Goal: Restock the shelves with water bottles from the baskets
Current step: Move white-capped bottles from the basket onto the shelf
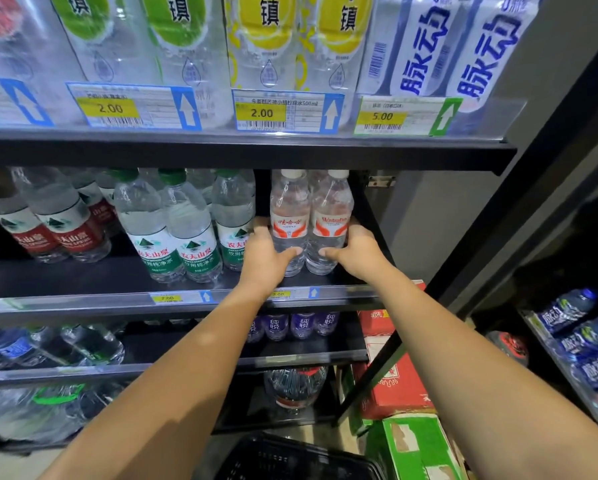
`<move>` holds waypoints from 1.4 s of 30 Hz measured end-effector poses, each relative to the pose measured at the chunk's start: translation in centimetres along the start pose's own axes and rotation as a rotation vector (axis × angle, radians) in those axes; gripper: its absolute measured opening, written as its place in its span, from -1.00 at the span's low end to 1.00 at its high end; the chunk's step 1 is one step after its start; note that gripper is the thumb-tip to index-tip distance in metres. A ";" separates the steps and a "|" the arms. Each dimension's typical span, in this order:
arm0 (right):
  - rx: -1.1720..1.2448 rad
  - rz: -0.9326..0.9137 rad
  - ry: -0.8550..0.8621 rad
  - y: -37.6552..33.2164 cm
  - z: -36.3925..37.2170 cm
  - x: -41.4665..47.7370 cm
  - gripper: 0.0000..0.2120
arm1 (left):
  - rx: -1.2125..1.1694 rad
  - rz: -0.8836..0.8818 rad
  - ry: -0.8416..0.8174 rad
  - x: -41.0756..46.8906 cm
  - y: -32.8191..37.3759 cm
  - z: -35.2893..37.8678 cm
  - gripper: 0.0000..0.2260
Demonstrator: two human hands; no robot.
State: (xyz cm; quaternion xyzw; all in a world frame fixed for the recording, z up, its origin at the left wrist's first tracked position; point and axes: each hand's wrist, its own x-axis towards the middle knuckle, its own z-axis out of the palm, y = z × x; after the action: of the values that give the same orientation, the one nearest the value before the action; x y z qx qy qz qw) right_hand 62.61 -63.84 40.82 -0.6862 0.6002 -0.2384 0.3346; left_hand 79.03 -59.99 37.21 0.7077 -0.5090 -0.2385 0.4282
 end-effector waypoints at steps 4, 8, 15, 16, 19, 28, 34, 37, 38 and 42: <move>0.021 0.012 -0.017 -0.1 0.0 -0.2 -0.54 | -0.011 -0.024 -0.013 -0.3 0.2 -0.2 -0.56; 0.050 0.064 0.050 0.8 0.7 -1.8 -0.32 | 0.003 -0.086 -0.021 -2.2 0.7 -0.5 -0.38; -0.100 -0.026 0.089 4.4 1.5 -9.4 -0.27 | 0.278 0.071 0.068 -11.1 -0.7 -0.8 -0.37; -0.132 -0.040 0.088 5.2 1.7 -10.5 -0.28 | 0.344 0.095 0.061 -12.6 -1.0 -0.7 -0.37; -0.301 -0.102 0.044 7.4 2.4 -14.2 -0.30 | 0.500 0.087 0.004 -16.9 -2.2 0.0 -0.35; -0.536 0.019 -0.233 15.9 5.7 -26.4 -0.35 | 0.847 -0.113 -0.286 -30.7 -7.5 1.7 -0.30; -0.578 0.143 -0.315 20.4 7.4 -32.9 -0.27 | 0.919 -0.198 -0.472 -37.9 -11.0 2.5 -0.27; -0.582 0.198 -0.368 21.9 8.3 -35.4 -0.29 | 0.871 -0.171 -0.433 -40.4 -12.7 3.0 -0.30; -0.581 0.217 -0.389 22.3 8.7 -36.2 -0.30 | 0.862 -0.148 -0.422 -41.1 -13.3 3.1 -0.31; -0.584 0.303 -0.468 23.7 10.6 -39.6 -0.35 | 0.840 -0.246 -0.565 -44.2 -15.7 2.9 -0.29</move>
State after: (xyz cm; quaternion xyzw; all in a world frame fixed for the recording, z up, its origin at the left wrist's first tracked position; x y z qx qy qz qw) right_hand 48.05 -24.36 19.05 -0.6919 0.6448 0.1568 0.2845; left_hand 68.64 -18.32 18.02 0.7810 -0.5696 -0.2440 -0.0781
